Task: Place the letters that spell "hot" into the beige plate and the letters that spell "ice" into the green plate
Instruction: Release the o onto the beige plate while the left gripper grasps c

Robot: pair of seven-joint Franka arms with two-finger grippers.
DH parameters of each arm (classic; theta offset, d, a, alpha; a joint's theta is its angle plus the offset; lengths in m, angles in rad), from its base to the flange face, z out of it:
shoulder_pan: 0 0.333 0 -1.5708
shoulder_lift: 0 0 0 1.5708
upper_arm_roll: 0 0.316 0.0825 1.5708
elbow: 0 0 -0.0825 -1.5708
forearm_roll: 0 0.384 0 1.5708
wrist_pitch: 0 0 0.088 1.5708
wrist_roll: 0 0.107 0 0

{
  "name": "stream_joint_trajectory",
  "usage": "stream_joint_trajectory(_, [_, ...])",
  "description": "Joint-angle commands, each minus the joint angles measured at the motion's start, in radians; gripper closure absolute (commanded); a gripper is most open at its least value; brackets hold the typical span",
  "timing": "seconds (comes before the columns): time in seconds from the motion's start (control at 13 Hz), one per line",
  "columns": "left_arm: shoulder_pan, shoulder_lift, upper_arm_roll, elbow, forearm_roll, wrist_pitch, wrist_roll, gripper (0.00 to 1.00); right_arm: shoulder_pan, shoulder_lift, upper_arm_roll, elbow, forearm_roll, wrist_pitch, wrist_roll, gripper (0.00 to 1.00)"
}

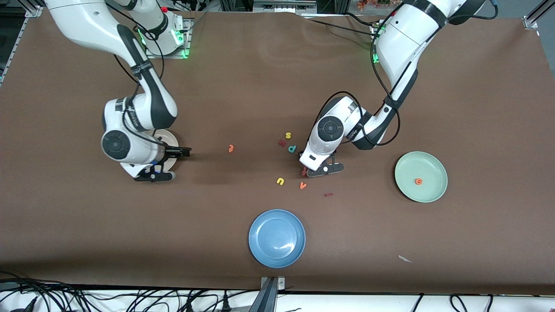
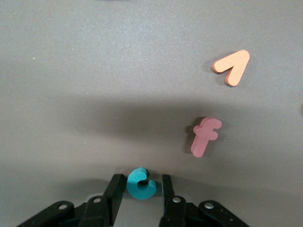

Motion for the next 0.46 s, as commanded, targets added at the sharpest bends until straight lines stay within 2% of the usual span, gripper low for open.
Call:
stream_joint_trajectory(0.0, [-0.011,0.033,0.010,0.034,0.028,0.000,-0.025,0.68,0.075,-0.003,0.011,-0.002,0.013,0.028,0.166,0.01])
stream_joint_trajectory(0.23, [-0.009,0.033,0.010,0.030,0.031,0.024,-0.027,0.72,0.188,0.032,0.011,-0.002,0.009,0.100,0.348,0.01])
stream_joint_trajectory(0.38, [-0.009,0.033,0.011,0.025,0.044,0.041,-0.039,0.75,0.234,0.060,0.011,-0.002,0.009,0.145,0.402,0.01])
